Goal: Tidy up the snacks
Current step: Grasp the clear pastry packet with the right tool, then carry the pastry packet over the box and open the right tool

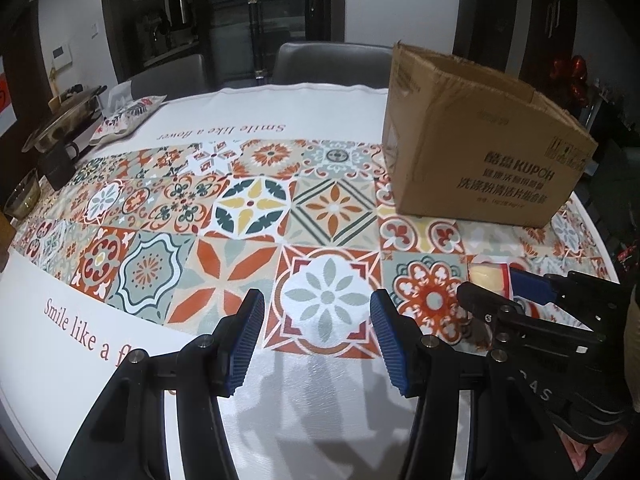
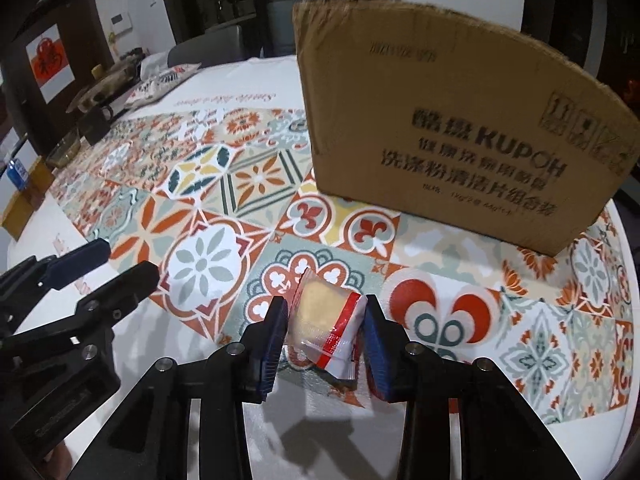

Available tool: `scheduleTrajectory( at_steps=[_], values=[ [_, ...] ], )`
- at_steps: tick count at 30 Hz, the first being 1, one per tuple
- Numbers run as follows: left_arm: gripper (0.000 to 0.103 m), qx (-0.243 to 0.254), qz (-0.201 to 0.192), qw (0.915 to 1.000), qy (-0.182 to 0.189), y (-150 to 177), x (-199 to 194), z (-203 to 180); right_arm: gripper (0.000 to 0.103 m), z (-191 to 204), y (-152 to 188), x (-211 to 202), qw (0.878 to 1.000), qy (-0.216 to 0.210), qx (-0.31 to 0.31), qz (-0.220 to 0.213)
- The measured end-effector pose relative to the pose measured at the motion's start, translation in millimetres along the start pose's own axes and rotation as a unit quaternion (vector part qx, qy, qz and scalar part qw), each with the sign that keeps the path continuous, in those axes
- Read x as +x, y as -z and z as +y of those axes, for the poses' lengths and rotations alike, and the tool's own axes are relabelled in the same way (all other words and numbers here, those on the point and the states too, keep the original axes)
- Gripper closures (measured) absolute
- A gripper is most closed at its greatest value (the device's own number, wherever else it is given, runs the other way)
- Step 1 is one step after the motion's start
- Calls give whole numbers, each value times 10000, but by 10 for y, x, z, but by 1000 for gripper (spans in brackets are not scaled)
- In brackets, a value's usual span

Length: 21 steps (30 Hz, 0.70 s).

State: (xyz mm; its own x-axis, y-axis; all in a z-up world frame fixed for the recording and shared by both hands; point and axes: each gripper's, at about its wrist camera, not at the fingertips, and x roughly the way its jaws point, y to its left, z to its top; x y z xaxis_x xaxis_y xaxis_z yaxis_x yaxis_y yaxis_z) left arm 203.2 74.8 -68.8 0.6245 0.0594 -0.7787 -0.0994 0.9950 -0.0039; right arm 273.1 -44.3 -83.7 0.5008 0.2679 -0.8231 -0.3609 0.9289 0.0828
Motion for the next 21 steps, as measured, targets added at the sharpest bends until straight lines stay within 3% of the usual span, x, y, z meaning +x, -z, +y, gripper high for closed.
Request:
scheduleTrajectory(
  at_steps=[12, 21],
  values=[
    [49, 144, -651, 9972, 338, -292, -467, -201, 64, -104, -166, -678, 9961, 11, 141, -867],
    [39, 361, -1067, 9930, 350, -557, -723, -347, 64, -269, -290, -1077, 9901, 51, 304, -1366]
  ],
)
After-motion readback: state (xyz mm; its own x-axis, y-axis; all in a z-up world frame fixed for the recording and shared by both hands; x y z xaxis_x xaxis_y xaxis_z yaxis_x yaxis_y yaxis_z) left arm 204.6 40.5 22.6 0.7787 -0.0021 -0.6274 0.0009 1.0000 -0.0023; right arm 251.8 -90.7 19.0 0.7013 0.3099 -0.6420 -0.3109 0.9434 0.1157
